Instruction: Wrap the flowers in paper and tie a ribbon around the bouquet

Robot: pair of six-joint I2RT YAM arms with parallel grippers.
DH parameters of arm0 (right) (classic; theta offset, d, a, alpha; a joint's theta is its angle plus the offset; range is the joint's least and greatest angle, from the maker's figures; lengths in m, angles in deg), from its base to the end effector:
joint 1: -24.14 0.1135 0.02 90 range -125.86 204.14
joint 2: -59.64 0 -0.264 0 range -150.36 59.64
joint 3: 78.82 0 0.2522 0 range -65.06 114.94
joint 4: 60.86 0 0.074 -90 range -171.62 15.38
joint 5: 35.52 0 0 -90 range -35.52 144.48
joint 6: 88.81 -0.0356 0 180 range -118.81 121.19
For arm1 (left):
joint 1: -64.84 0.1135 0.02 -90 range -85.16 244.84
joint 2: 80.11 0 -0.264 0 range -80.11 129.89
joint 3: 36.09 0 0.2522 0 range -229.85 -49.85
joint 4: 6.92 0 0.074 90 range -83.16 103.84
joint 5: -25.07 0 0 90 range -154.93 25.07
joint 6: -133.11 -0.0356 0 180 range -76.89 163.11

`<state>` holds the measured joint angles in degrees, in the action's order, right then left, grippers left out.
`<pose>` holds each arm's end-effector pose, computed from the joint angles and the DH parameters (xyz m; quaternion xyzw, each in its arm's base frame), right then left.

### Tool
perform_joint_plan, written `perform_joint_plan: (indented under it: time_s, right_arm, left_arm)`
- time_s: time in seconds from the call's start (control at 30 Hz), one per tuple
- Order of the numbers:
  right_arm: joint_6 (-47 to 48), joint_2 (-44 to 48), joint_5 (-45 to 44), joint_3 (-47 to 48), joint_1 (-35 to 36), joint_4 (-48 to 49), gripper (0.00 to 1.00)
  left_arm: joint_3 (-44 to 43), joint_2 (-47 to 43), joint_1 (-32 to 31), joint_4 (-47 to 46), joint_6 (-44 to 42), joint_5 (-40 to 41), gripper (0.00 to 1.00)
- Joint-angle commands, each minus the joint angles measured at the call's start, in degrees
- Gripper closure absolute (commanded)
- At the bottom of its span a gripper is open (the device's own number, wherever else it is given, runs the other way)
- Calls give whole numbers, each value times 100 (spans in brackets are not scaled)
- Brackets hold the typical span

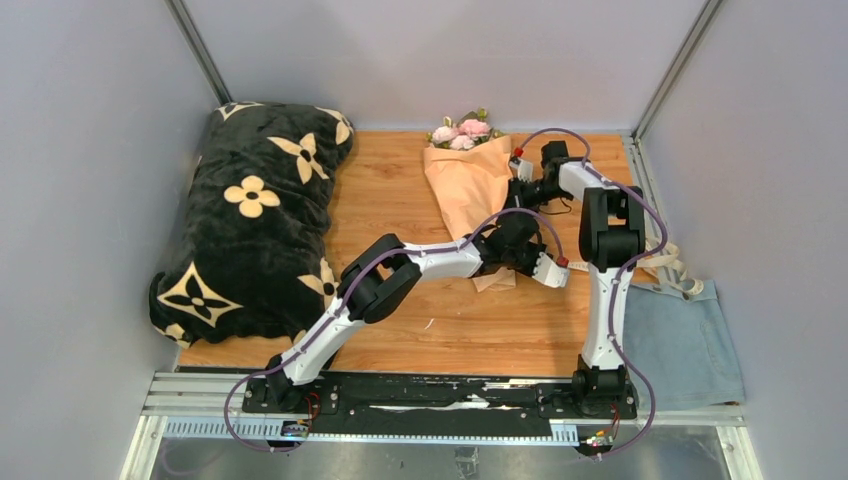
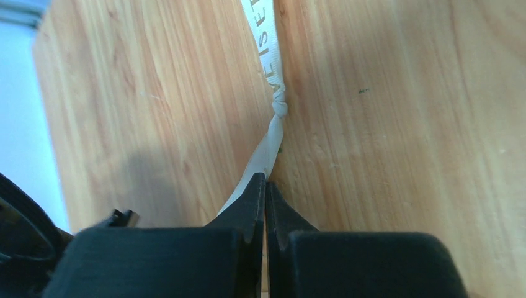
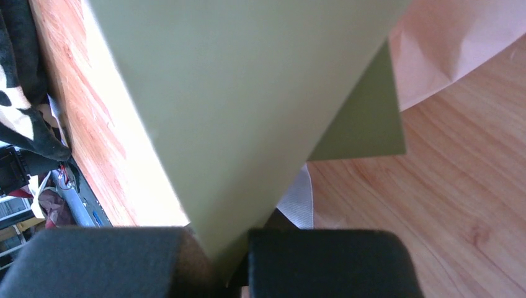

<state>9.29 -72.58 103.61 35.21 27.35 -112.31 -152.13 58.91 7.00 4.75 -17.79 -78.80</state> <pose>0.4686 0.0532 0.1391 -0.1613 0.8836 0.4020 0.1781 0.2806 -0.4624 0.1264 0.7850 0.3996 -0.0946 0.4637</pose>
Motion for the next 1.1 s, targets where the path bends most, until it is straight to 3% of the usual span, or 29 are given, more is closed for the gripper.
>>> perform_joint_plan:
  time_s: [0.0,0.33,0.6,0.77,0.9,1.07]
  right_arm:
    - [-118,240,-216,-253,-83,42,100]
    - [-402,544,-358,-516,-76,133,100]
    - [-1409,795,-140,-923,23,715,100]
    - [-2138,1083,32,-1200,84,1175,100]
    - [-2458,1305,172,-1231,107,1317,100]
    - [-2412,1606,181,-1263,150,1178,100]
  left_arm:
    - [-390,-324,-7,1543,1202,-248,100]
    - [188,-1357,-60,3257,1381,-802,100]
    - [519,-2269,-422,5166,1942,-1778,100]
    - [1743,-2784,-362,5560,2157,-1100,100]
    - [2731,-3126,98,5553,2381,-1000,100]
    - [2952,-3357,1323,5524,2644,-652,100]
